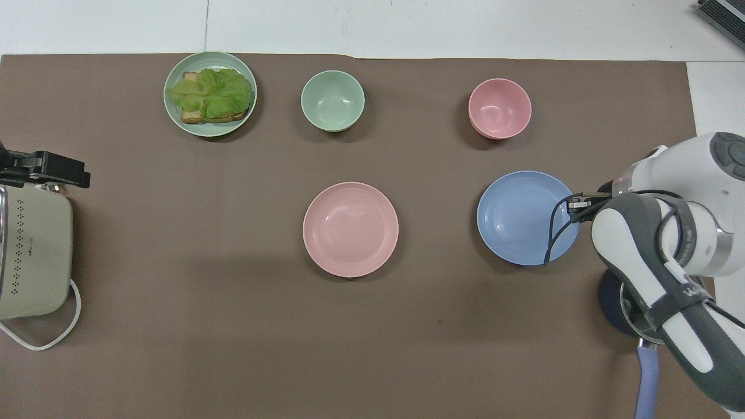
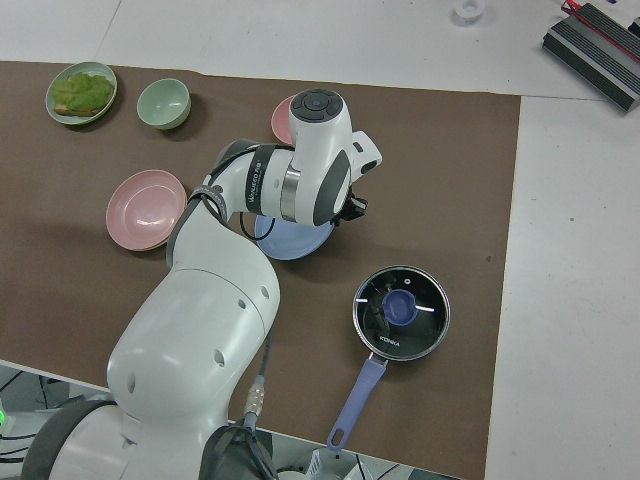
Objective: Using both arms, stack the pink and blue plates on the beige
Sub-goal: 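Lift the blue plate and carry it over the pink plate with the right gripper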
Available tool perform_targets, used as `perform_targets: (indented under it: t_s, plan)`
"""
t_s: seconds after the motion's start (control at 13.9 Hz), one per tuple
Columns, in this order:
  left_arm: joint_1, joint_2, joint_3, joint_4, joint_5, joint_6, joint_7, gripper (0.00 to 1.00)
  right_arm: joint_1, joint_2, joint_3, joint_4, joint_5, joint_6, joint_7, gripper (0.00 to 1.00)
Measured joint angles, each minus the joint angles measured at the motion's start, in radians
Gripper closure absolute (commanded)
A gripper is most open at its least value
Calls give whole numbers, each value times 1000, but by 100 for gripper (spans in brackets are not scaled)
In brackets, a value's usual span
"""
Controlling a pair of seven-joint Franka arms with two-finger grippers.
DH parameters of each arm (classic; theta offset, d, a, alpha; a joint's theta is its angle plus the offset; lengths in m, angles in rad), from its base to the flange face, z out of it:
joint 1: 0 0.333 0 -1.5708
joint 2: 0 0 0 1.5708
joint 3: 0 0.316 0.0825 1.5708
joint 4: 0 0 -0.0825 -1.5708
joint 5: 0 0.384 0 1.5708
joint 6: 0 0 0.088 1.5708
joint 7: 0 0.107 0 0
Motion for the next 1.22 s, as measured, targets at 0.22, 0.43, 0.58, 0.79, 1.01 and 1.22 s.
perform_targets:
  t_s: [0.22,0.43,0.58,0.79,1.01,1.22]
  plan:
    - [0,0,0,0,0,0,0,0,4,-48,12,49,0,-85,-63,100]
    - [0,0,0,0,0,0,0,0,13,-58,46,114,0,-145,-93,100]
    - [0,0,0,0,0,0,0,0,14,-58,100,137,12,-145,-90,100]
    - [0,0,0,0,0,0,0,0,17,-56,205,140,23,-121,0,100]
    - [0,0,0,0,0,0,0,0,64,-36,270,136,23,-66,127,100]
    - [0,0,0,0,0,0,0,0,153,15,274,132,23,25,211,100]
